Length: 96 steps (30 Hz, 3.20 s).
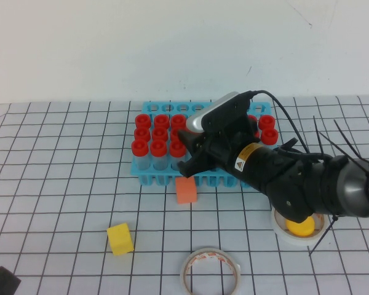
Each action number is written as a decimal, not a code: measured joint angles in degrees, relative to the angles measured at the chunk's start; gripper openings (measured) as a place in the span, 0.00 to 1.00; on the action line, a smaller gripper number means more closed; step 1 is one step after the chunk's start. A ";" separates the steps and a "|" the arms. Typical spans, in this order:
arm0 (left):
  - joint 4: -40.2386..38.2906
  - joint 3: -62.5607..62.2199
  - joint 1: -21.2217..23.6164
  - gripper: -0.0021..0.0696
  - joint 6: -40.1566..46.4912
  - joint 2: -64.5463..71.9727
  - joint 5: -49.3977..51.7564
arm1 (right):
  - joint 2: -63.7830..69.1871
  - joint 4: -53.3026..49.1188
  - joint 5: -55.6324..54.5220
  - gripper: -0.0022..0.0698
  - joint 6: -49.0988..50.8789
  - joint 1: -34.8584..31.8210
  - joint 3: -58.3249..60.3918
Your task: Place the test tubes
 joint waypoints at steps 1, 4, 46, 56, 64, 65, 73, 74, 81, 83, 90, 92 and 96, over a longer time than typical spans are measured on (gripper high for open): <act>0.00 0.00 0.00 0.03 0.00 0.00 0.00 | 0.15 0.45 0.00 0.42 -0.13 0.00 0.00; 0.00 0.00 0.00 0.03 0.00 0.00 0.00 | 1.09 1.13 0.39 0.42 -0.22 0.00 0.00; 0.00 0.00 0.00 0.03 0.00 0.00 0.00 | -44.87 4.07 20.34 0.03 1.89 0.10 18.53; 0.00 0.00 0.00 0.03 0.00 0.00 0.00 | -67.65 4.07 30.70 0.03 2.76 0.10 33.63; 0.00 0.00 0.00 0.03 0.00 0.00 0.00 | -83.28 4.07 51.74 0.03 2.76 0.10 35.23; 0.00 0.00 0.00 0.03 0.00 0.00 0.00 | -84.93 4.07 55.26 0.03 2.76 0.10 35.23; 0.00 0.00 0.00 0.03 0.00 0.00 0.00 | -92.62 3.64 64.51 0.03 0.15 0.10 37.87; 0.00 0.00 0.00 0.03 0.00 0.00 0.00 | -92.94 3.64 63.24 0.03 -0.47 0.10 38.83; 0.00 0.00 0.00 0.03 0.00 0.00 0.00 | -94.82 0.81 44.89 0.03 -1.65 0.10 49.71; 0.00 0.00 0.00 0.03 0.00 0.00 0.00 | -94.90 0.69 37.86 0.03 -1.65 0.10 53.21; 0.00 0.00 0.00 0.03 0.00 0.00 0.00 | -97.43 5.16 20.30 0.03 -1.73 -0.14 68.05; 0.00 0.00 0.00 0.03 0.00 0.00 0.00 | -99.04 7.66 21.53 0.03 -2.78 -1.57 68.41; 0.00 0.00 0.00 0.03 0.00 0.00 0.00 | -102.67 10.07 24.43 0.03 -6.37 -9.31 68.41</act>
